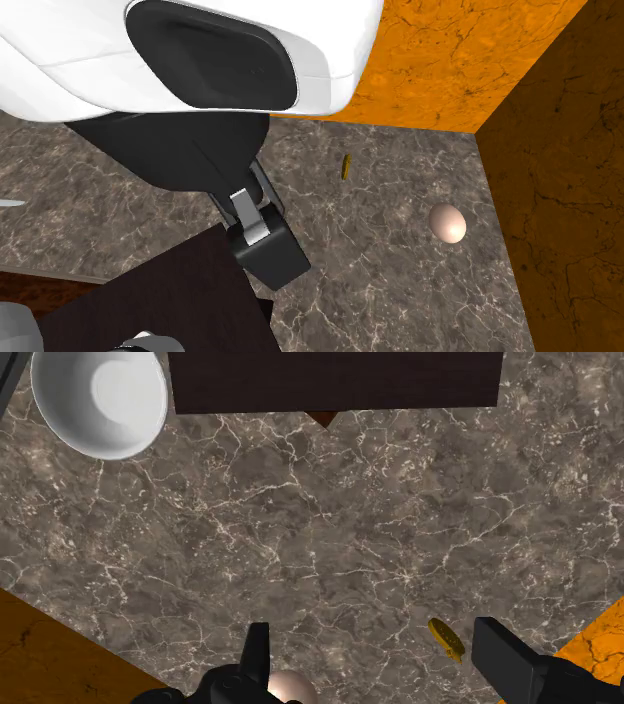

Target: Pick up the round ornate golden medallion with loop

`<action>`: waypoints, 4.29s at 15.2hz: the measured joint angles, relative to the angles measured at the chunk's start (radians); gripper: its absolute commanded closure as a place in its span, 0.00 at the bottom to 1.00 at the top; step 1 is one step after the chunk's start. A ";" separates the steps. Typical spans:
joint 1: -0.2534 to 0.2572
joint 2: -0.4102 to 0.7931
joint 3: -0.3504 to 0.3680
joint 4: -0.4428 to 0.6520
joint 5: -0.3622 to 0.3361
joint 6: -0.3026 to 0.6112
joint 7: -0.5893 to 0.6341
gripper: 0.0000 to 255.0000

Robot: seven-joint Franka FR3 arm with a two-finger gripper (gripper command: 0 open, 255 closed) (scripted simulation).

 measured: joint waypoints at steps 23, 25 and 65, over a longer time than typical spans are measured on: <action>0.113 0.743 -0.013 0.237 0.004 0.380 -0.363 0.00; 0.121 0.807 -0.004 0.268 0.003 0.400 -0.392 0.00; 0.207 1.441 0.072 0.750 -0.064 0.445 -0.594 1.00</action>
